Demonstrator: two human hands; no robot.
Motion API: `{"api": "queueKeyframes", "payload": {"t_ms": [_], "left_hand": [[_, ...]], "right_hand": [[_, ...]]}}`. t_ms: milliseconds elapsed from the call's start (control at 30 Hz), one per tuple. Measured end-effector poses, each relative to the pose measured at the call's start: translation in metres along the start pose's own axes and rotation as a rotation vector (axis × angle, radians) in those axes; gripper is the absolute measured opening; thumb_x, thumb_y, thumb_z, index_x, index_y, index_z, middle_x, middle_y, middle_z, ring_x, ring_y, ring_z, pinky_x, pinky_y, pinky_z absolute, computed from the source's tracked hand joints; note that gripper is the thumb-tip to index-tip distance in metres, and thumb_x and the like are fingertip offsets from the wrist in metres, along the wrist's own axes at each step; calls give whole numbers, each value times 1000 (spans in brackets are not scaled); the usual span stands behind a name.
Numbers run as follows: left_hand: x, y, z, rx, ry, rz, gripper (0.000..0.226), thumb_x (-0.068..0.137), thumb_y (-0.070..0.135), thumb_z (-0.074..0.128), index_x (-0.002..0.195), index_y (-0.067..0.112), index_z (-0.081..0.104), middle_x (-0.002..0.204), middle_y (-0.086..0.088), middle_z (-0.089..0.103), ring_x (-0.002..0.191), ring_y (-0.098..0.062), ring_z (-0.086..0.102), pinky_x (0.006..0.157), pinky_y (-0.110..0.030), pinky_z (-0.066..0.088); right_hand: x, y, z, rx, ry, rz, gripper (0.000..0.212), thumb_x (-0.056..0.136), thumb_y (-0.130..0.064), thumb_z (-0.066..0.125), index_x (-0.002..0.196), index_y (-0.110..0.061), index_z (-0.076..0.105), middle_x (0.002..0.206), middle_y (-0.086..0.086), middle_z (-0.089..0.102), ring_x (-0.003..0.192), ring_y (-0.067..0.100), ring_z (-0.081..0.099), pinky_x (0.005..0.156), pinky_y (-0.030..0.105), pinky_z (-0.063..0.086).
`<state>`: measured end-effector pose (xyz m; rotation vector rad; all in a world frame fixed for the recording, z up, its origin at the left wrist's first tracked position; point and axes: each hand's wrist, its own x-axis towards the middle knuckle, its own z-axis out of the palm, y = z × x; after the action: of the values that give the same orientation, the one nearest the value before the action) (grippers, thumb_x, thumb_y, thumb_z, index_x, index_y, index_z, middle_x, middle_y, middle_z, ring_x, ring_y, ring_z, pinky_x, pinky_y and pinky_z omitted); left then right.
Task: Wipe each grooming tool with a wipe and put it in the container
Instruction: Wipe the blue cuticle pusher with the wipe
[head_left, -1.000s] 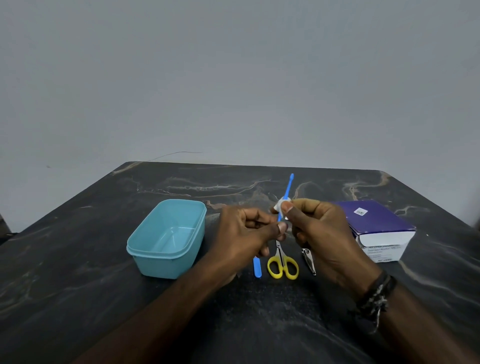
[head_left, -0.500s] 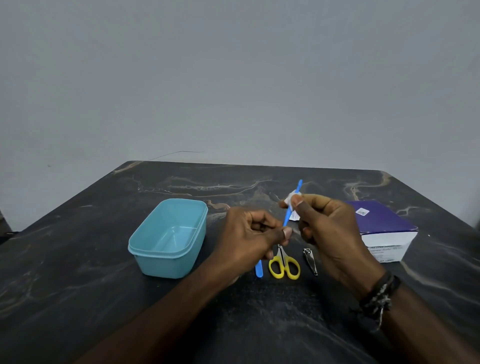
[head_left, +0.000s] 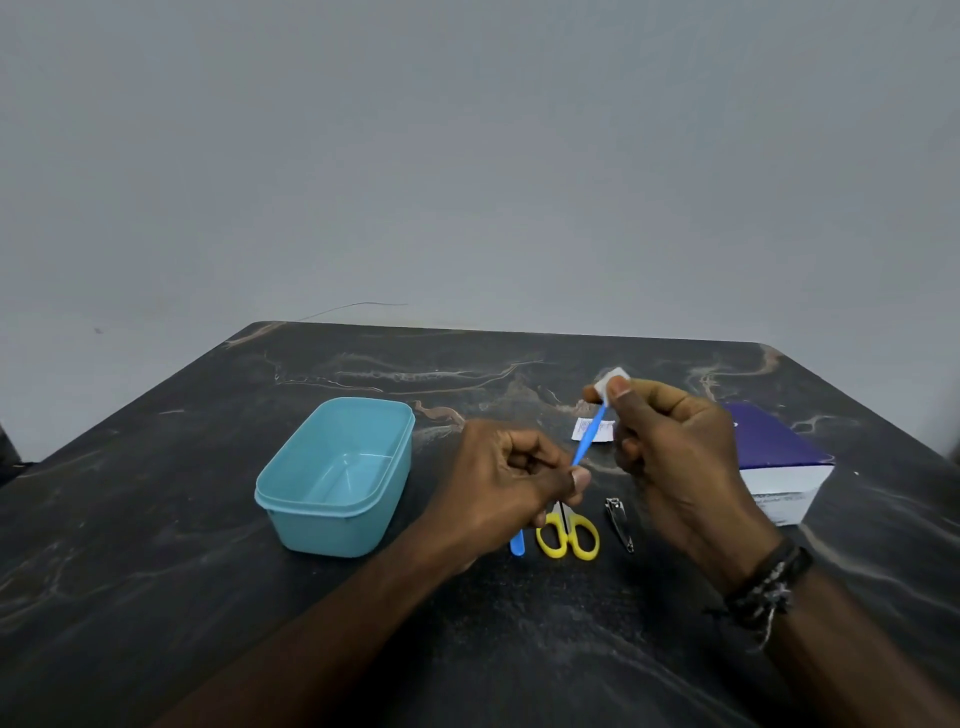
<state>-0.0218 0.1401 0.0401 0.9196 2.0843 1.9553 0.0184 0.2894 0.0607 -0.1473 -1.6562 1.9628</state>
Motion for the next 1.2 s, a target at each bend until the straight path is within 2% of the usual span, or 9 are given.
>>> {"api": "queueKeyframes", "payload": {"t_ms": [133,233,367,500,600,700,933,1067,1200], "left_hand": [[2,6,-5,-64,72,-17,11,80,9,76,83,-1,73,69,-13,73,45,-8,53,46,-21,46],[5,13,-13,-229,186,-59,11,80,13,75,84,3,72,65,-6,69,47,-12,50,45,-23,45],[8,20,-18,-438,281,-75,13,80,20,72,75,9,66,63,-3,64,49,-13,50,45,-24,44],[11,23,-18,-522,398,-56,14,83,20,70,76,10,65,67,-2,64,45,-12,49,43,-23,43],[12,20,-19,-493,460,-45,13,83,20,72,78,9,67,62,-2,63,44,-13,48,41,-23,41],[11,16,-17,-353,449,-86,15,81,23,74,78,10,69,50,1,54,44,-11,43,39,-21,37],[7,14,-5,-280,328,-112,18,79,18,76,81,2,69,45,10,58,38,0,50,39,-13,38],[7,14,-8,-309,362,-122,18,78,21,76,80,3,71,46,12,57,38,1,49,39,-12,38],[9,12,-9,-312,396,-139,16,75,23,78,75,9,73,57,10,65,44,2,53,43,-13,39]], "right_hand": [[2,-3,-1,67,30,-23,19,90,-17,63,79,-6,74,86,22,54,44,10,28,40,20,26],[3,-5,-1,125,23,4,15,90,-13,62,82,-5,71,85,20,48,41,6,33,35,15,28],[-2,-5,2,30,-85,46,17,90,-15,62,85,-1,70,82,21,49,42,5,36,35,14,29],[-9,-5,4,-134,-238,92,23,88,-18,64,86,5,72,73,18,56,43,8,36,38,15,28],[-16,-5,8,-289,-384,133,20,85,-17,68,84,2,74,61,11,55,43,8,40,40,16,30],[-22,-2,14,-365,-479,152,23,84,-18,70,85,4,73,50,2,54,41,8,40,40,17,30],[-20,-2,14,-295,-380,130,19,84,-16,69,83,2,73,48,-1,54,41,8,39,41,17,35],[-22,-2,15,-290,-465,157,24,84,-18,68,89,5,73,45,-5,54,40,7,37,40,16,33],[-23,-3,15,-343,-519,184,23,86,-17,67,88,5,73,42,-6,53,41,8,35,40,17,30]]}}
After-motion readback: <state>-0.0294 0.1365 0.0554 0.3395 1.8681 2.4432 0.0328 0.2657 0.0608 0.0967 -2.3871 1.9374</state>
